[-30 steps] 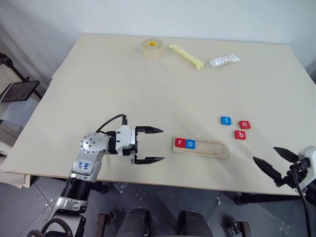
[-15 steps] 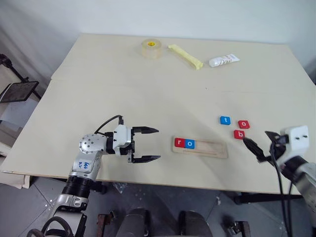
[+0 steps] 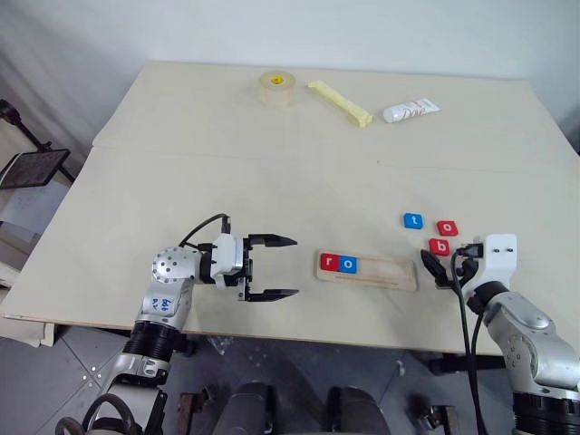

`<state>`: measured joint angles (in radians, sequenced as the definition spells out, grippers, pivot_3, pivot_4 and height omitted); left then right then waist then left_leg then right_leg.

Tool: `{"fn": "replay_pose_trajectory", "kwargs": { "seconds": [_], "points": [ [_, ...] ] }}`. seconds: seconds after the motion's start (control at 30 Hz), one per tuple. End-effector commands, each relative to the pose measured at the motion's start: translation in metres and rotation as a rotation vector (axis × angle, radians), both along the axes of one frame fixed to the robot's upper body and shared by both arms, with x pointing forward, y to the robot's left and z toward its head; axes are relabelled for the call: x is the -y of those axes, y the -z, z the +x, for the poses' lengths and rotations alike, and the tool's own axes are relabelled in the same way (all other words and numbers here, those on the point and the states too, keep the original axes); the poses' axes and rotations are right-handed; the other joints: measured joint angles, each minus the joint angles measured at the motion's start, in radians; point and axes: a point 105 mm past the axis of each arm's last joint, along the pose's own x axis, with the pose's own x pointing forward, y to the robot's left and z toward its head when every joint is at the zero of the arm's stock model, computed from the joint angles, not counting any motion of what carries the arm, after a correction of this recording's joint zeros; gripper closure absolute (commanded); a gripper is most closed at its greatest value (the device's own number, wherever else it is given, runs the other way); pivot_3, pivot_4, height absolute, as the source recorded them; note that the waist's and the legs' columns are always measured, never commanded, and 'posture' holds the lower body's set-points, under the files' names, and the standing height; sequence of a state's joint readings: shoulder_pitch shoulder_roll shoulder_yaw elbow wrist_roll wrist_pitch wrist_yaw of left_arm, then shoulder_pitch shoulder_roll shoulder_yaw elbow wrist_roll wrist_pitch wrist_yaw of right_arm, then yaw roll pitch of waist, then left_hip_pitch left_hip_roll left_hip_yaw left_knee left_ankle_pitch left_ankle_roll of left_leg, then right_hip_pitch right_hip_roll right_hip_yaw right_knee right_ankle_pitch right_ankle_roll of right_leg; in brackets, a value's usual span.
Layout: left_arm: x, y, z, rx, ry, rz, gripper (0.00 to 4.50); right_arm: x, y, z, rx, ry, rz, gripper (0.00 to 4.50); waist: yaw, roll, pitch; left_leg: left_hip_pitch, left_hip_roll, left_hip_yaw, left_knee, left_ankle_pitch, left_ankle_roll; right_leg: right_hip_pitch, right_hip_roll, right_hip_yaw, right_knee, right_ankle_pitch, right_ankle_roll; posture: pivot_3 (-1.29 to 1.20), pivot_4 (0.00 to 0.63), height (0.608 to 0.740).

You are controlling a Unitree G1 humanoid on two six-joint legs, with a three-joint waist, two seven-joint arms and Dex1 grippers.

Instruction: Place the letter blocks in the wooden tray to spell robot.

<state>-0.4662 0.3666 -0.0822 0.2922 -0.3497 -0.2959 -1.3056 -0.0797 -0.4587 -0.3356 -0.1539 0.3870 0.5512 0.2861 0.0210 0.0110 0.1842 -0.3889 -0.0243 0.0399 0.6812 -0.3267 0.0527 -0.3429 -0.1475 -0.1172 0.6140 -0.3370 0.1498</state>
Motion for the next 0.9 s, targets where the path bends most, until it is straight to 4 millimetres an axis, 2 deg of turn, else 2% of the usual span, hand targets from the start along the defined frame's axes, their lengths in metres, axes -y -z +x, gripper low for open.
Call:
{"fn": "replay_pose_trajectory", "kwargs": {
  "seconds": [0.03,0.07,0.3,0.43,0.6,0.73,0.9],
  "points": [
    [0.002,-0.006,0.0,0.031,0.01,-0.017,0.0,0.006,0.001,0.002,0.009,0.044,0.009,0.39,0.0,0.0,0.0,0.0,0.0,0.0,0.0,0.0,0.0,0.0,0.0,0.0,0.0,0.0,0.0,0.0,0.15,0.74],
    [0.002,-0.006,0.0,0.031,0.01,-0.018,0.0,0.007,0.001,0.003,0.007,0.052,0.012,0.59,0.0,0.0,0.0,0.0,0.0,0.0,0.0,0.0,0.0,0.0,0.0,0.0,0.0,0.0,0.0,0.0,0.15,0.74],
    [0.002,-0.005,-0.003,0.029,0.014,-0.023,0.0,0.002,-0.002,0.002,0.03,0.059,0.016,2.97,0.0,0.0,0.0,0.0,0.0,0.0,0.0,0.0,0.0,0.0,0.0,0.0,0.001,0.0,0.0,0.0,0.15,0.74],
    [0.0,-0.005,-0.003,0.023,0.021,-0.021,0.0,0.001,-0.021,-0.006,0.089,0.071,-0.002,3.05,0.001,0.0,0.0,0.0,0.0,0.0,0.0,0.0,0.0,-0.001,0.0,0.001,0.002,0.0,0.0,0.0,0.15,0.74],
    [-0.005,-0.001,0.001,0.018,0.017,-0.005,0.0,-0.008,-0.028,-0.029,0.097,0.089,-0.016,3.05,0.002,0.0,0.0,0.0,0.0,-0.001,0.0,0.0,0.0,-0.001,0.0,0.001,0.003,0.0,0.0,0.0,0.15,0.74],
    [-0.006,-0.001,0.004,0.013,0.021,-0.006,0.0,-0.016,-0.016,-0.055,0.06,0.149,-0.003,3.05,0.004,0.0,0.0,0.0,-0.001,-0.001,0.0,0.0,0.0,-0.002,0.0,0.001,0.004,0.0,0.0,0.0,0.15,0.74],
    [-0.004,-0.003,0.006,0.013,0.026,-0.007,0.0,-0.014,-0.005,-0.061,0.035,0.191,0.025,3.05,0.0,0.0,0.0,0.001,-0.001,0.0,0.0,0.0,0.0,-0.002,0.0,0.002,0.004,0.0,0.0,0.0,0.15,0.74]
  ]
}}
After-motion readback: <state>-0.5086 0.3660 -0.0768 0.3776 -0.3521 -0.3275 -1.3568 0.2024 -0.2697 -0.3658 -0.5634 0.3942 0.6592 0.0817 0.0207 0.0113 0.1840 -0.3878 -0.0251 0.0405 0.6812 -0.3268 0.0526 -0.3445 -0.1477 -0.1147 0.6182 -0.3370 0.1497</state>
